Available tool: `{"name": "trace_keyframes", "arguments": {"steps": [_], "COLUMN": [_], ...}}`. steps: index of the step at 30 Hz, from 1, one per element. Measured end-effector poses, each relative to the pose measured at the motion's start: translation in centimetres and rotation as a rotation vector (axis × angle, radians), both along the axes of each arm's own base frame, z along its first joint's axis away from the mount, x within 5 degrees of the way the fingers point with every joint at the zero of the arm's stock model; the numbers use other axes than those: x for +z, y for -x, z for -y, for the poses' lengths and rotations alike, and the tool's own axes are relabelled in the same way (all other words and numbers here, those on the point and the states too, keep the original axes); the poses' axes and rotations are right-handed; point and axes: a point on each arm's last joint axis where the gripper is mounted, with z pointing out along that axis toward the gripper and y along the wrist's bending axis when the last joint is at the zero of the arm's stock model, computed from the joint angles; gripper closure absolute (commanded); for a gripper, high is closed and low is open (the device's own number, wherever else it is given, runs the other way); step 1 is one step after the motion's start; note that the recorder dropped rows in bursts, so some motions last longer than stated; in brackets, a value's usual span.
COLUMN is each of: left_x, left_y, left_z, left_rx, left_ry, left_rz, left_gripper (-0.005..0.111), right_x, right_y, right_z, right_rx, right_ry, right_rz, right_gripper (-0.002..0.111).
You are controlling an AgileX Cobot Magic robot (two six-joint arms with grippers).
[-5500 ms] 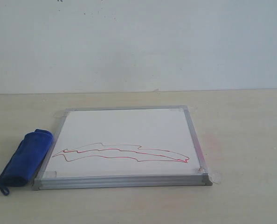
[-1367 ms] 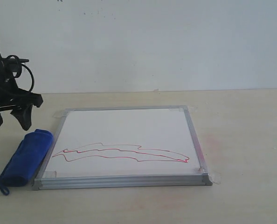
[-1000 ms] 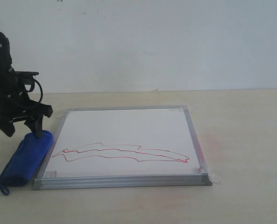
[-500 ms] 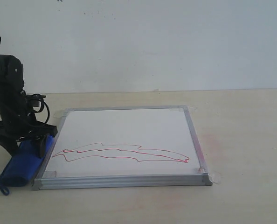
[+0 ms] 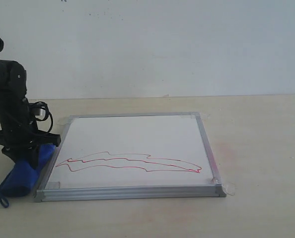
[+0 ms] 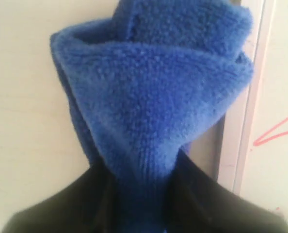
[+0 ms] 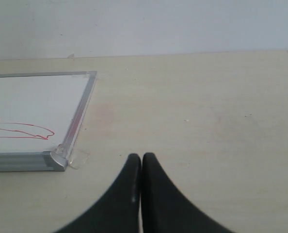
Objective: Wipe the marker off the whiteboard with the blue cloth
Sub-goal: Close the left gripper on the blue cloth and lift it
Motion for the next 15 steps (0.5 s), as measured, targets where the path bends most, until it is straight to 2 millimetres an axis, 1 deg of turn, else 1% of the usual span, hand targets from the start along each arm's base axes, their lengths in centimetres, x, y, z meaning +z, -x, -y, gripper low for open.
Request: {"name": "trace_keyframes", "arguments": {"steps": [15], "left_x": [0.02], "left_y": [0.02], "left_z": [-0.03], "left_rx": [0.008], "left_ry": [-0.004], "left_rz": [-0.003], "left_gripper": [0.102], "right_x": [0.0], "right_y": [0.0], "right_z": [0.0], "right_rx": [0.0], "right_ry": [0.0], "right_rz": [0.0], "right_gripper": [0.108]}}
